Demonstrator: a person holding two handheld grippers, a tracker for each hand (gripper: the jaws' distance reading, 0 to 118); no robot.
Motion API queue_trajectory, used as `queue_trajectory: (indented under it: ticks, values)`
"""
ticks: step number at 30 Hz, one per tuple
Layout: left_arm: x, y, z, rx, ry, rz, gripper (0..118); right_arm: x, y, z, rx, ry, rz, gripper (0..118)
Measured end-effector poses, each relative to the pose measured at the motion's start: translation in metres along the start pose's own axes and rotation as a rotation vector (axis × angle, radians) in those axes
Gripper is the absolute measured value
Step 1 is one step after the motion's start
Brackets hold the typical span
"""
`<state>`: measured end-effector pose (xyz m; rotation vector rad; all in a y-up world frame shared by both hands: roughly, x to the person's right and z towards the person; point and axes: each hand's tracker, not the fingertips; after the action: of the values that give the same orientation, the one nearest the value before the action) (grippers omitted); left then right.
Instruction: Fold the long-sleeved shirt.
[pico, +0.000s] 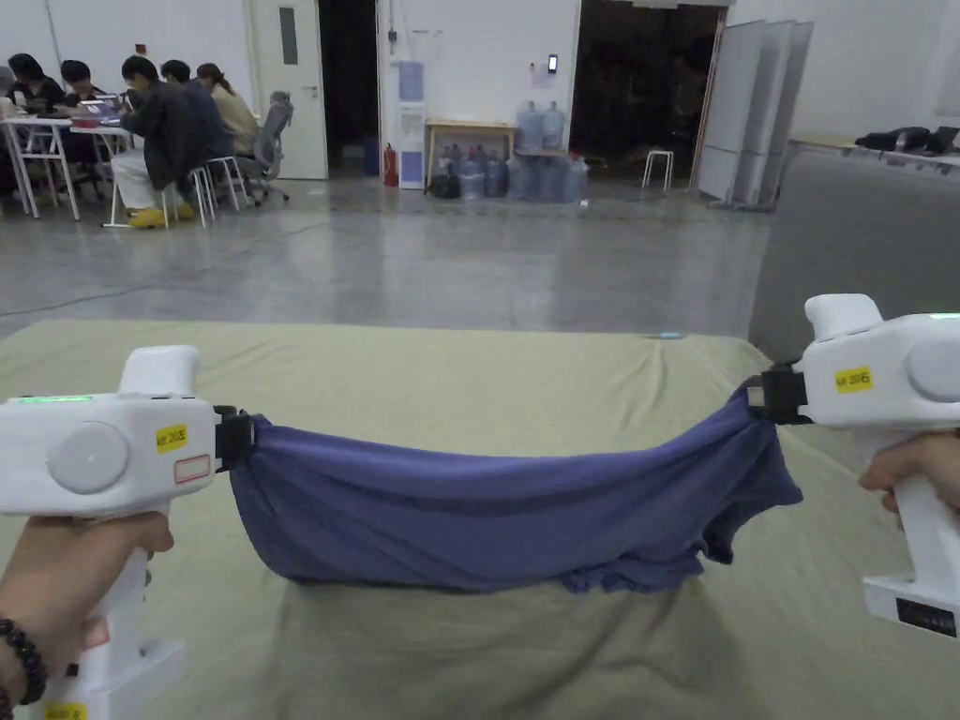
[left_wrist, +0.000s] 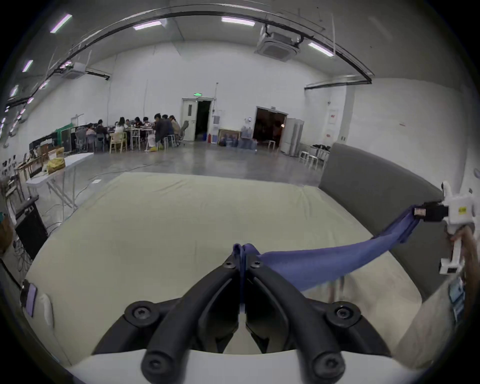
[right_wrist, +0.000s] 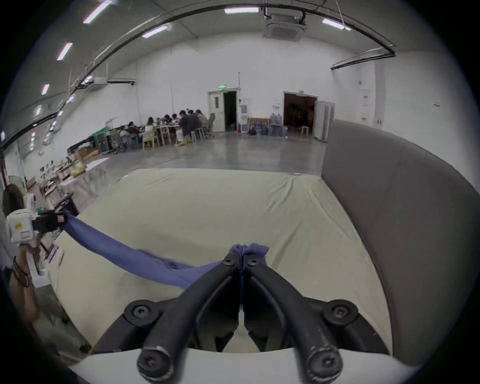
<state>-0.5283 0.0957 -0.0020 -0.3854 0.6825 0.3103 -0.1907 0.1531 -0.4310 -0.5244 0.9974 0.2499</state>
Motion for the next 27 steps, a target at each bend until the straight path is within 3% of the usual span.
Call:
queue_trajectory:
  ticks: [6,11,14,20,27]
  values:
    - [0.017,-0.12,0.079,-0.118,0.014,-0.085,0,-0.005,-0.127,0.055,-0.167,0.068,0.055,0]
    - [0.003,-0.214,0.085,-0.373,-0.042,0.013,0,-0.016,-0.23,0.053,-0.456,0.138,0.147,0]
    - [0.005,-0.249,0.089,-0.476,-0.024,-0.032,0,-0.016,-0.277,0.047,-0.582,0.163,0.177,0]
    - [0.0,-0.27,0.098,-0.602,-0.018,-0.081,0,-0.028,-0.321,0.049,-0.765,0.217,0.253,0]
    - [-0.001,-0.282,0.098,-0.666,-0.031,-0.083,0,-0.031,-0.325,0.045,-0.803,0.225,0.257,0]
